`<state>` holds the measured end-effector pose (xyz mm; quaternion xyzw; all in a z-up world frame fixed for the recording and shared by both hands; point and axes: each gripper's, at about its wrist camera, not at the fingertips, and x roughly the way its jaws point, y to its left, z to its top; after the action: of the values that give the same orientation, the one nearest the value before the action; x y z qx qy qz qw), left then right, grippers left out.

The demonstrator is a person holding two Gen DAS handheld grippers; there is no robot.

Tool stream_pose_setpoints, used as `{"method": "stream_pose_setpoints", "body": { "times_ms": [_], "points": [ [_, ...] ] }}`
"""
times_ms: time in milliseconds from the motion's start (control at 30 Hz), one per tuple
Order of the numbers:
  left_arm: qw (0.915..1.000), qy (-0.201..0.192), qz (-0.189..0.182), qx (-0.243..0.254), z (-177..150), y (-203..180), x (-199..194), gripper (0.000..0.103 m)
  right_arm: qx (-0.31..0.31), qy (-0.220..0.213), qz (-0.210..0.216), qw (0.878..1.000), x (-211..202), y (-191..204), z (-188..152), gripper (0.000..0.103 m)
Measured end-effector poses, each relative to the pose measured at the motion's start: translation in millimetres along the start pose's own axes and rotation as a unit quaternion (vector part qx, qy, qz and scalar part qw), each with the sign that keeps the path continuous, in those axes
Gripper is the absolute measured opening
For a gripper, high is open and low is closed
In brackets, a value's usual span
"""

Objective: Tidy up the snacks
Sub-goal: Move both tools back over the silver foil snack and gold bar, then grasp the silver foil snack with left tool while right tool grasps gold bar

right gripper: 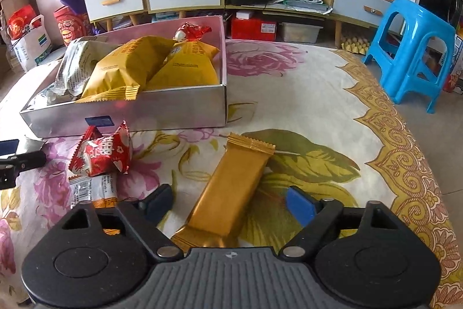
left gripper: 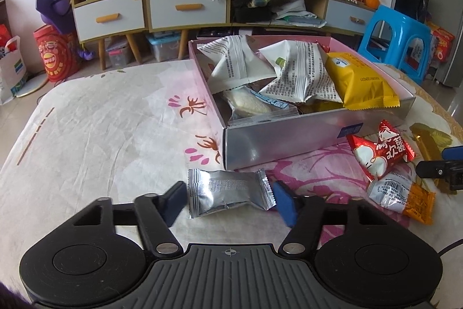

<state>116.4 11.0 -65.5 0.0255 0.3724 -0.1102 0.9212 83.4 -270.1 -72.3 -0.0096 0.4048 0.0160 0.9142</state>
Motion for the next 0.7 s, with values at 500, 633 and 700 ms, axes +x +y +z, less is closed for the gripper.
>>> {"method": "stream_pose_setpoints", "body": {
  "times_ms": [500,633,700],
  "points": [
    [0.9997,0.016,-0.015,-0.004,6,1,-11,0.037,-0.002,0.013,0.022,1.0,-8,1,9,0.024],
    [0.9996,0.018,-0.02,-0.007,7,4,-16,0.036,0.009,0.009,0.025,1.0,-11,-4,12,0.023],
    [0.9995,0.019,-0.022,-0.009,7,5,-18,0.036,0.014,0.007,0.029,0.999,-13,-5,14,0.023]
  ]
}}
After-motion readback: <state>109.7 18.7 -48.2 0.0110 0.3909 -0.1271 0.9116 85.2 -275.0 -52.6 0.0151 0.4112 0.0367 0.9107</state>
